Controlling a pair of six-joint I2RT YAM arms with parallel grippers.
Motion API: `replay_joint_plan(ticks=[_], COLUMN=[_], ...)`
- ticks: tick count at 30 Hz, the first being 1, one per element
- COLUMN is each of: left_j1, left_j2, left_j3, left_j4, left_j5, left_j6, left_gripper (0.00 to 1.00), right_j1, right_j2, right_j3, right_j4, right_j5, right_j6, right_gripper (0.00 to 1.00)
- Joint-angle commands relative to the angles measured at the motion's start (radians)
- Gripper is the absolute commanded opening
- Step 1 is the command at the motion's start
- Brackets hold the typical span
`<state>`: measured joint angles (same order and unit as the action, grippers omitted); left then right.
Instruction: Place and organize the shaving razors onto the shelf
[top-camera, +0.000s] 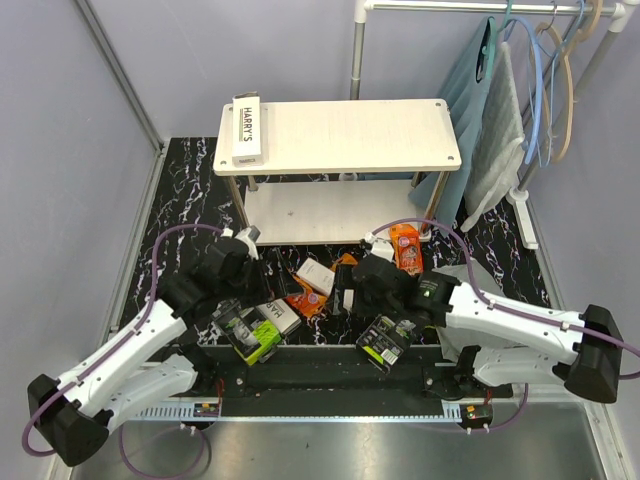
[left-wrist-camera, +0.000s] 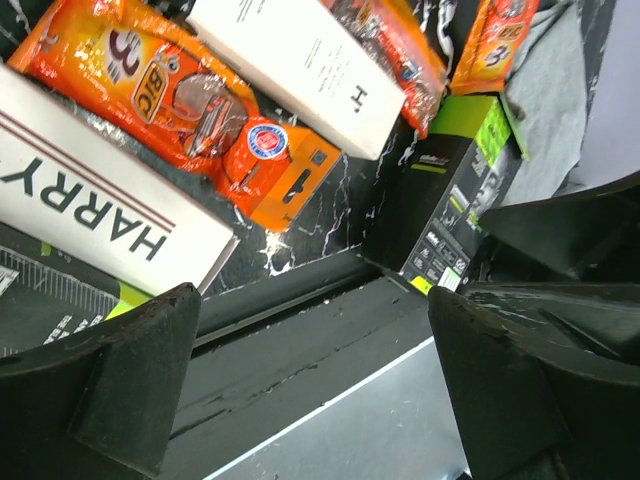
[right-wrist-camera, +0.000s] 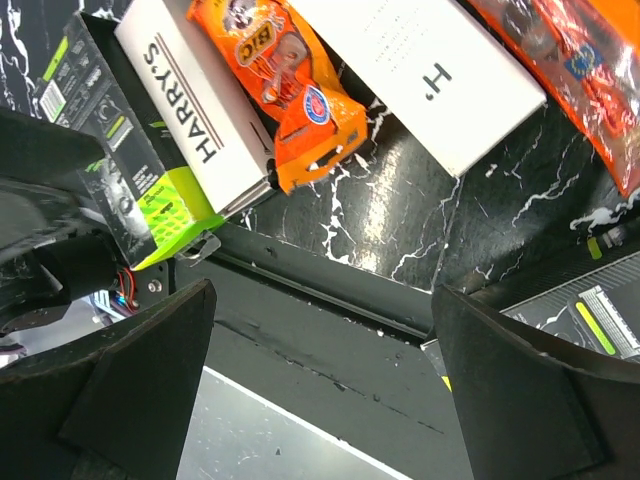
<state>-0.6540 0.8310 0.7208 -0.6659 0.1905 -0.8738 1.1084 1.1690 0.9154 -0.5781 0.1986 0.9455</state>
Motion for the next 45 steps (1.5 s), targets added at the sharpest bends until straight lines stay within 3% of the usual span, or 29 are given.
replay_joint_plan(ticks=[1, 14, 25, 36, 45], left_j1=[-0.006, -0.004, -0.006, -0.004, -0.004], left_j2=[0.011, 0.022, 0.052, 0.060, 0.045], left_j3=[0.042, 0.058, 0.035, 0.006, -0.030], left_j4=[0.043, 0.023, 0.009, 0.011, 0.003], left_j5=[-0.017, 0.013, 0.084, 0.142, 0.152], left_j6=[-0.017, -0.005, 0.033, 0.041, 0.041], left_gripper=[0.99, 0.99, 0.99, 0.99, 0.99], right_j1=[0.007, 0.005, -0.001, -0.099, -0.193], right_j2=[-0.014, 0.222, 0.340, 0.365, 0.363], right_j3=[-0.047, 0.034, 0.223, 0.214, 0.160], right_j4=[0.086, 0.144, -0.080, -0.060, 0.035], right_j5=[0.010, -0.039, 0.107, 0.032, -0.140], right_j6=[0.064, 0.072, -0.303, -0.448, -0.522], right_gripper=[1.00, 0.98, 1.00, 1.00, 1.00])
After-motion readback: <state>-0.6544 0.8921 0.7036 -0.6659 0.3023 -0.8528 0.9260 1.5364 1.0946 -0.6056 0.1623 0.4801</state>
